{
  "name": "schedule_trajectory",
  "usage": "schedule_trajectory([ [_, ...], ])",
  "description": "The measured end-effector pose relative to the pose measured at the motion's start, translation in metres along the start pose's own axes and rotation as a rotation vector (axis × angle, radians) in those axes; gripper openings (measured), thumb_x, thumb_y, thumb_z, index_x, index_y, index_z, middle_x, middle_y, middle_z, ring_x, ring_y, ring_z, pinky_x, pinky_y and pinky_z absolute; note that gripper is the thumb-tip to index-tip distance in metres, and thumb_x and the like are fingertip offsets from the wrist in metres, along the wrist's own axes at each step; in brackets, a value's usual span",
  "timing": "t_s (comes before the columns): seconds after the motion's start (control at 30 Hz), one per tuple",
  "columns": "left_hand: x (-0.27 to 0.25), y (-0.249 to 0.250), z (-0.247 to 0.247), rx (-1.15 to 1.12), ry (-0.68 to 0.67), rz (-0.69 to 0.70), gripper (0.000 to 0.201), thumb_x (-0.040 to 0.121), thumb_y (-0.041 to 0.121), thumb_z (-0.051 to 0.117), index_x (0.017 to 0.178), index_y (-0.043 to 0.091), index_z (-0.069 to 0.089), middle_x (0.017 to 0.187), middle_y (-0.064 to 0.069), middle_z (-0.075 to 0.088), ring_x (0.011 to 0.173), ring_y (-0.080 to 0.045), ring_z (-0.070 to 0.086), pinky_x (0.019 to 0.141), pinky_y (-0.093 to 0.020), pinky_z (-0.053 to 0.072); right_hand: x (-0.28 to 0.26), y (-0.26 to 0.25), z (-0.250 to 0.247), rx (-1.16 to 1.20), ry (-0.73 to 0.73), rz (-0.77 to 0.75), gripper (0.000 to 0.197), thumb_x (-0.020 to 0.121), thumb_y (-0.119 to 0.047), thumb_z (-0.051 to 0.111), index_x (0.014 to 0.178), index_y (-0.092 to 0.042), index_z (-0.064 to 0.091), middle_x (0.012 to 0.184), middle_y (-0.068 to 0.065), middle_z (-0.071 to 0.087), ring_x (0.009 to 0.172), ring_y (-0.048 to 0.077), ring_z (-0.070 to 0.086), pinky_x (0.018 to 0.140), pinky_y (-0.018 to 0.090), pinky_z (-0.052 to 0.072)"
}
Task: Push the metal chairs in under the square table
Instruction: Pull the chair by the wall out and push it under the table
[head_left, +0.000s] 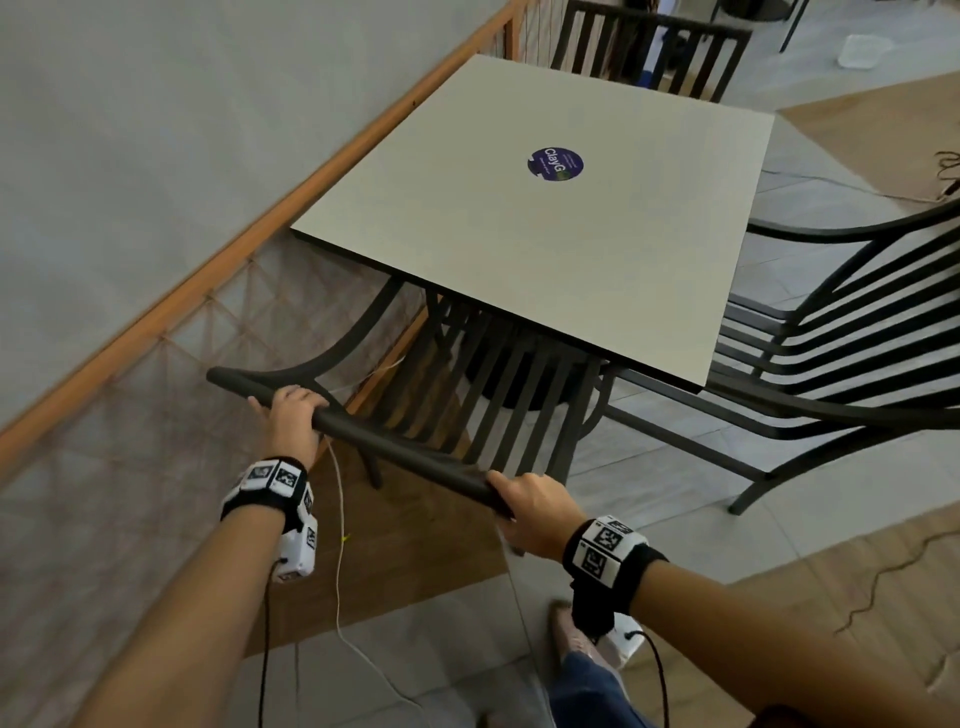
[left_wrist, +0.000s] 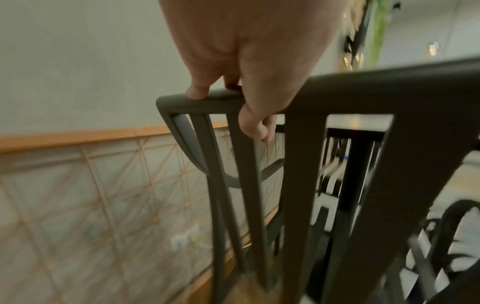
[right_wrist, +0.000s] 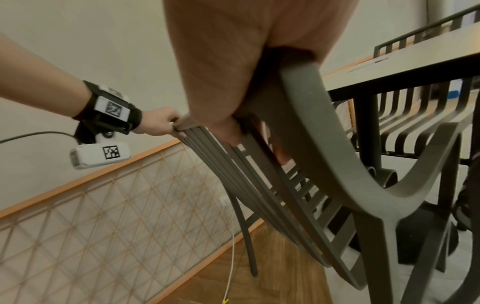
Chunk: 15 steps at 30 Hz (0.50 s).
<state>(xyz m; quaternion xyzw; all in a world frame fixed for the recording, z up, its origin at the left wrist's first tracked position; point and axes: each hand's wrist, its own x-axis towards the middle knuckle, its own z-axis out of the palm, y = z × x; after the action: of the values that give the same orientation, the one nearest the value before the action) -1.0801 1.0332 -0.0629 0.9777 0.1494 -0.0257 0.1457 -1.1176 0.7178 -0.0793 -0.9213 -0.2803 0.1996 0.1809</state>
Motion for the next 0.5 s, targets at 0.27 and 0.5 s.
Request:
schedule_trajectory([
  [0.27, -0.046, 0.050, 0.004, -0.878, 0.068, -0.492, 0.066, 0.091, 0.021, 0.056, 0.148, 0.019, 0.022, 0.150, -0.013, 0.033, 0.131, -0.031, 0.046, 0.109, -0.050, 0.040, 0.007, 0.079, -0.017, 0.075, -0.023, 0.070, 0.028, 0.096, -0.039, 0.036, 0.118, -0.024, 0.045, 0.081, -0.005, 0.062, 0.072, 0.017, 0.063, 0.067, 0.036, 0.056],
  [0.5, -0.033, 0.074, 0.010, -1.105, -0.084, -0.694, 0.077, 0.094, 0.006, 0.049, 0.150, 0.023, -0.001, 0.151, -0.014, 0.038, 0.118, -0.037, 0.057, 0.071, -0.052, 0.059, 0.071, 0.151, 0.010, -0.529, -0.412, -0.136, 0.066, 0.084, -0.013, 0.061, 0.139, -0.032, 0.028, 0.139, 0.011, 0.044, 0.127, 0.031, 0.041, 0.103, 0.048, 0.038],
])
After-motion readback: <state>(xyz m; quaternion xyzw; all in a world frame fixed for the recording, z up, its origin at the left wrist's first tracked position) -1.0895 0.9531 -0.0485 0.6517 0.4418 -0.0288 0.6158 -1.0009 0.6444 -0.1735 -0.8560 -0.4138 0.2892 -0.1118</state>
